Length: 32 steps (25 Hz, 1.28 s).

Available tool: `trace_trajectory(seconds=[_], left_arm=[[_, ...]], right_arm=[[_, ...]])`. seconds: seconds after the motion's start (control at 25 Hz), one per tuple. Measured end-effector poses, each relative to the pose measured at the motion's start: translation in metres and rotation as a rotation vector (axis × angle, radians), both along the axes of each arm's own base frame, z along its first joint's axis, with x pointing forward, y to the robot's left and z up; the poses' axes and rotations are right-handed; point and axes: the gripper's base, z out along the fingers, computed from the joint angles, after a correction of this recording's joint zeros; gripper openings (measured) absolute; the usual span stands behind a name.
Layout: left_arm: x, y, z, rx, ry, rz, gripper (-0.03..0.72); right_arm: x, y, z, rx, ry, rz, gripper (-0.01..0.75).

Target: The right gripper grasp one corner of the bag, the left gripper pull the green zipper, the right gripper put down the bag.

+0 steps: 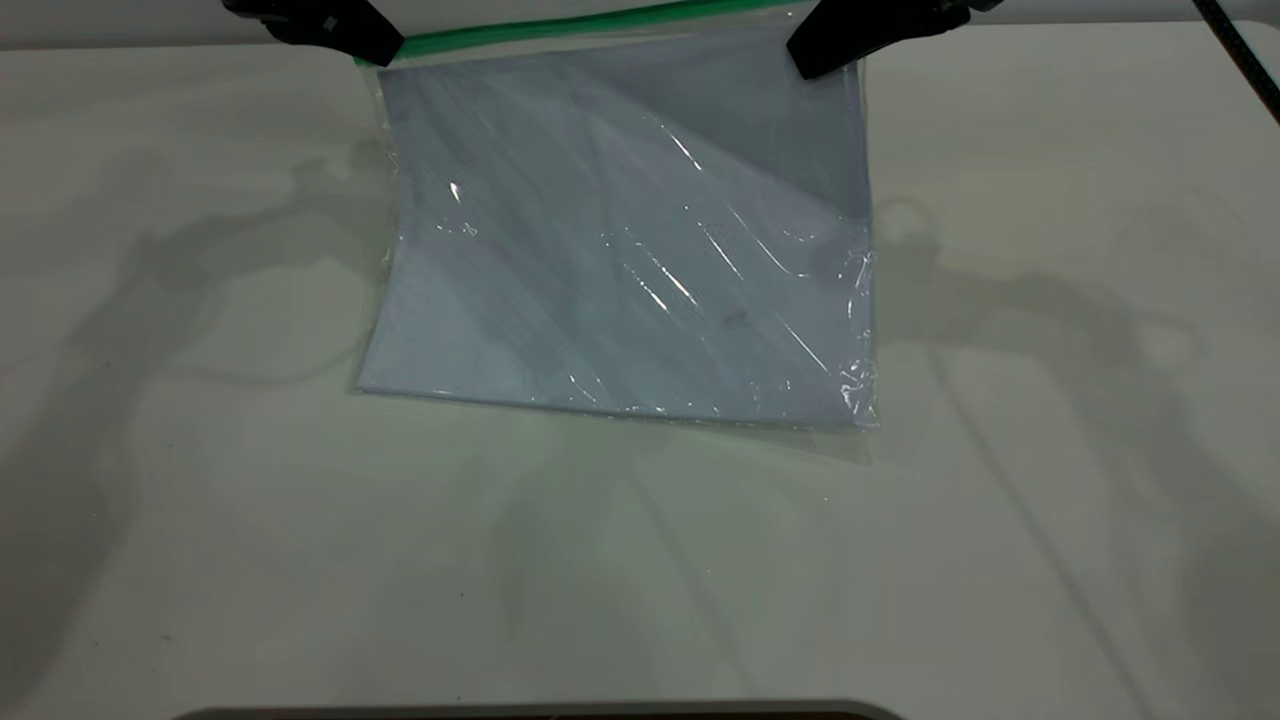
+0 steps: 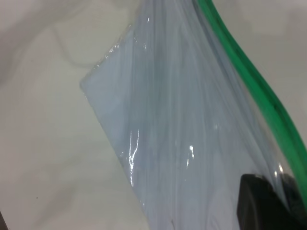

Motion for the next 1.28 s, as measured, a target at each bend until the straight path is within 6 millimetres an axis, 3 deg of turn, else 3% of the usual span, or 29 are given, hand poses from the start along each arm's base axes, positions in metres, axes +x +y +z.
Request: trace_trajectory(seconds=[0.16, 0.28, 0.52, 0.76, 0.88, 1.04, 1.16, 1.28], left_arm=[[0.000, 0.000, 0.000, -0.010, 0.003, 0.006, 0.096], [0.002, -0.001, 0.008, -0.022, -0.018, 0.027, 0.204], [0.000, -0.005, 0.064, -0.109, -0.109, 0.053, 0.478], [-0.015, -0.012, 0.122, -0.227, -0.129, 0.024, 0.542], [-0.027, -0.015, 0.148, -0.274, -0.111, -0.005, 0.542], [-0.047, -0.016, 0.188, -0.298, -0.135, -0.041, 0.542], [-0.065, -0.016, 0.224, -0.301, -0.179, -0.052, 0.542], [-0.090, -0.013, 0.259, -0.286, -0.201, -0.046, 0.542]], right_arm=[[0.000, 0.000, 0.000, -0.001, -0.001, 0.004, 0.033], [0.000, -0.001, 0.000, -0.010, -0.004, 0.012, 0.033], [-0.001, -0.002, -0.001, -0.023, -0.005, 0.022, 0.034], [-0.001, -0.002, -0.001, -0.021, -0.001, 0.017, 0.064], [-0.001, -0.002, -0.001, -0.018, 0.006, 0.016, 0.165], [-0.002, -0.003, 0.009, -0.035, -0.016, 0.026, 0.416], [-0.005, -0.006, 0.035, -0.046, -0.055, 0.008, 0.555], [-0.018, -0.007, 0.077, -0.015, -0.076, 0.009, 0.574]])
